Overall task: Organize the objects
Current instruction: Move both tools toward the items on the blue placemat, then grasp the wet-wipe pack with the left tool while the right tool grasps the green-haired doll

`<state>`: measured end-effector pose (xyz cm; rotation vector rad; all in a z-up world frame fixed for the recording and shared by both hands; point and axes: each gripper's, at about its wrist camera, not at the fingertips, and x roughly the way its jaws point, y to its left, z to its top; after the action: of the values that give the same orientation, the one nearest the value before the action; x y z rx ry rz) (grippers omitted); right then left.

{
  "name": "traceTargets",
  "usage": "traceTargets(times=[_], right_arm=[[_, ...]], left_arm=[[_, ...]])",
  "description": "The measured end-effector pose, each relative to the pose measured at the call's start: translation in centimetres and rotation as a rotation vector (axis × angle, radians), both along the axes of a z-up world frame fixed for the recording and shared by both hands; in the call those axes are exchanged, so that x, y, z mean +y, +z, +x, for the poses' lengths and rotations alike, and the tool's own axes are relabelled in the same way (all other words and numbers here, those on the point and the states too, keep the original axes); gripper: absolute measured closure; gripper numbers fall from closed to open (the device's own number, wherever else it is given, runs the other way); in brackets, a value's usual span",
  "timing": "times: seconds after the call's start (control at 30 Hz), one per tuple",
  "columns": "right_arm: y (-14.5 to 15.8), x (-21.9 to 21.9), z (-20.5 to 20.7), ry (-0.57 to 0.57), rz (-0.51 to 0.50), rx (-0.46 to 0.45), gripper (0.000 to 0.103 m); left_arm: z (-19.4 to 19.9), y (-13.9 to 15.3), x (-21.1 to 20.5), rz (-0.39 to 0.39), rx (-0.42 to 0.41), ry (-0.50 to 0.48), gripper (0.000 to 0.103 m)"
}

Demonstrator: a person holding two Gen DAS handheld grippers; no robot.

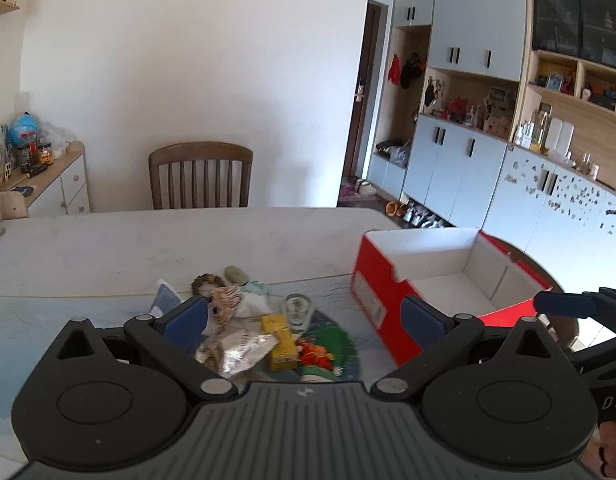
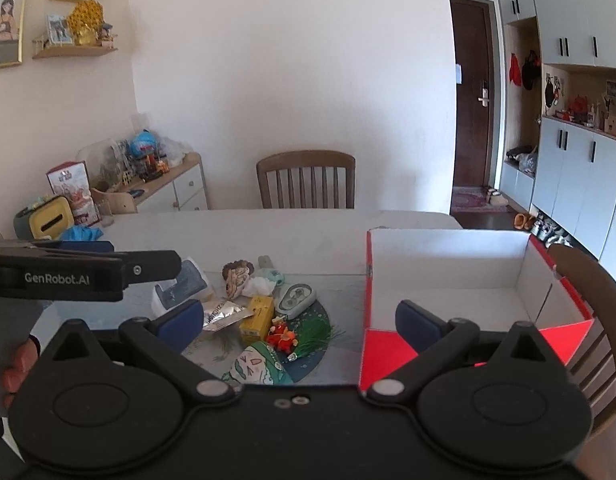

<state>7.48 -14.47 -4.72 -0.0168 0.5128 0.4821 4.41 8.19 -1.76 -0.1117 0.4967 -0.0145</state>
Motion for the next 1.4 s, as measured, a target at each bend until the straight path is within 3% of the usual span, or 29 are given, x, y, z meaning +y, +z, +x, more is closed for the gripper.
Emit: traceTargets(times=[0.4, 0.63, 0.87, 1.03, 1.17, 1.4], right_arm=[[-3.8, 4.7, 3.3, -0.014, -0.080, 0.111, 0.004], [-6.7, 6.8, 4.7, -0.007, -0.145, 0.203, 0.009], [-8.4, 8.8, 6.7, 0.011, -0.174, 0.275, 0.013], [-9.8, 10.0, 7.8, 0.028, -0.186, 0.338, 0.018], [-10.6, 10.8, 8.6, 0.028, -0.197, 0.382, 0.022], [-11.5, 11.6, 9.7, 0.016, -0.216, 0.426, 0.023]], left_arm=[[4.2, -3.8, 7.3, 0.052, 0.065, 0.008, 0.000], [6.9, -6.1, 10.1, 0.128, 0.111, 0.023, 0.000], [10.1, -8.7, 13.1, 0.115, 0.206, 0.066, 0.001], [11.8, -10.4, 14.8, 0.057, 0.262, 0.082, 0.001], [13.2, -11.6, 15.7, 0.040, 0.308, 0.082, 0.007], [14.7, -13.4, 16.3, 0.012, 0.378, 0.044, 0.029]])
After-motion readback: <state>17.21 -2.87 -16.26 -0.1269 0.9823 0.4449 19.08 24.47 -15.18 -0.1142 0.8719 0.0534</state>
